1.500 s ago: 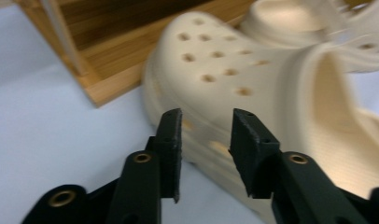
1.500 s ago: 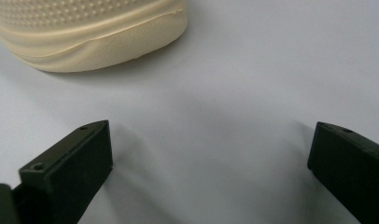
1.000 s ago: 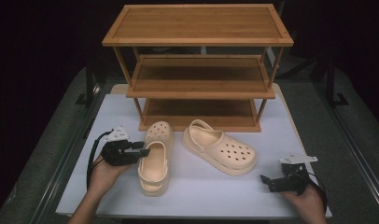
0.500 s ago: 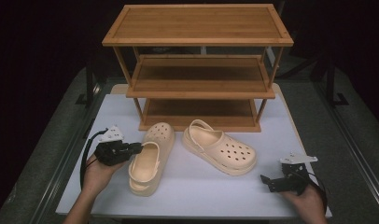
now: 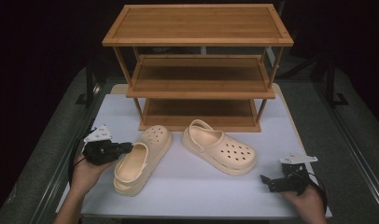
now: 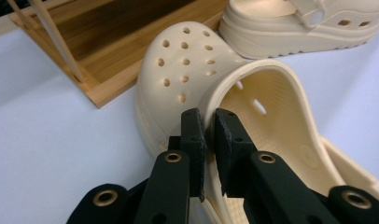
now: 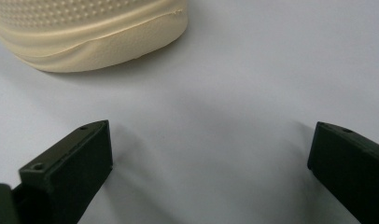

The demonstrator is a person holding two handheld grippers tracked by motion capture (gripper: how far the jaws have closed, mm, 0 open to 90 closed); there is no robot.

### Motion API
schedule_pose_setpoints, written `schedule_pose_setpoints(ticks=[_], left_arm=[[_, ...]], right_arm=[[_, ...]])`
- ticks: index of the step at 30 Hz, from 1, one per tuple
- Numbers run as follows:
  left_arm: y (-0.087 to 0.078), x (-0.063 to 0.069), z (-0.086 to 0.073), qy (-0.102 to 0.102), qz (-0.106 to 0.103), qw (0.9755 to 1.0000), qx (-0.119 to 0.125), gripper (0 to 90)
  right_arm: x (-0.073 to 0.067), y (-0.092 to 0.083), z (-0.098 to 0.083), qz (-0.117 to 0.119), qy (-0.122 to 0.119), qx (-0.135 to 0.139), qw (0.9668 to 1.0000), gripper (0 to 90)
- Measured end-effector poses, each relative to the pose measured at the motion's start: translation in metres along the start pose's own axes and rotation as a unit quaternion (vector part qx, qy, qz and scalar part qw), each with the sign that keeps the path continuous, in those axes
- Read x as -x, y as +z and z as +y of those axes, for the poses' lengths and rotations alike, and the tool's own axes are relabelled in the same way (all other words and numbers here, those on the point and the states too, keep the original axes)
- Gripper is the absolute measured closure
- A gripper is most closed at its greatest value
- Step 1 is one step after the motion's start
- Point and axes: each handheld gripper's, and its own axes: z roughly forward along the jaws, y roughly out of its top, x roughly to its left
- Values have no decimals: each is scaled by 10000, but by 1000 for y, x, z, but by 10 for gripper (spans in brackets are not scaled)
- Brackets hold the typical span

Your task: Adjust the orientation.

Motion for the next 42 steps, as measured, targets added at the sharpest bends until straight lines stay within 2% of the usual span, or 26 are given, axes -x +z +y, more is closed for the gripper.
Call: schedule_pose_setpoints(ticks=[6,7,8,12,13,17,19,21,24,27,28,29,31,33,34,35,36,38,39,41,42], left_arm=[[-1,1,1,-55,-62,10000,3,807],[-4,-1,1,-162,-163,9996,137,799],[-6,-2,1,-236,-206,9993,226,753],[-11,-3,0,-316,-243,9989,251,609],[-12,-3,-1,-330,-226,9989,243,609],[-21,-4,-12,-441,-151,9987,191,474],[-25,-4,-16,-469,-92,9987,166,443],[-29,-5,-21,-504,37,9986,129,386],[-33,-6,-28,-537,110,9984,122,355],[-41,-11,-39,-632,282,9976,90,346],[-41,-11,-39,-632,282,9976,90,345],[-45,-15,-46,-653,453,9968,32,345],[-46,-17,-49,-649,530,9965,6,342],[-45,-26,-59,-729,832,9938,-120,322],[-45,-26,-59,-729,832,9938,-120,312],[-41,-30,-65,-789,958,9920,-225,292],[-41,-30,-65,-789,958,9920,-225,268],[-35,-34,-72,-742,1180,9892,-449,214],[-29,-37,-78,-781,1351,9860,-592,176],[-27,-38,-79,-804,1367,9853,-636,132],[-23,-39,-82,-856,1416,9837,-704,132]], right_arm=[[0,0,0,12,8,8,10000,0],[0,0,0,9,7,7,10000,0],[0,0,0,8,4,5,10000,0],[0,0,0,9,6,6,10000,0],[0,0,0,10,6,7,10000,0],[0,0,0,9,5,9,10000,0],[0,0,0,10,6,10,10000,0],[0,0,0,8,6,7,10000,0],[0,0,0,7,4,7,10000,0],[0,0,0,4,-1,6,10000,0],[0,0,0,1,-3,4,10000,0],[0,0,0,0,-3,3,10000,0],[0,0,0,1,-2,3,10000,0],[0,0,0,-2,-6,-2,10000,0],[0,0,0,-2,-5,-3,10000,0],[0,0,0,0,-5,3,10000,0],[0,0,0,0,-5,3,10000,0],[0,0,0,7,12,-1,10000,0],[0,0,0,6,12,-1,10000,0],[0,0,0,6,12,-1,10000,0],[0,0,0,5,10,-2,10000,0]])
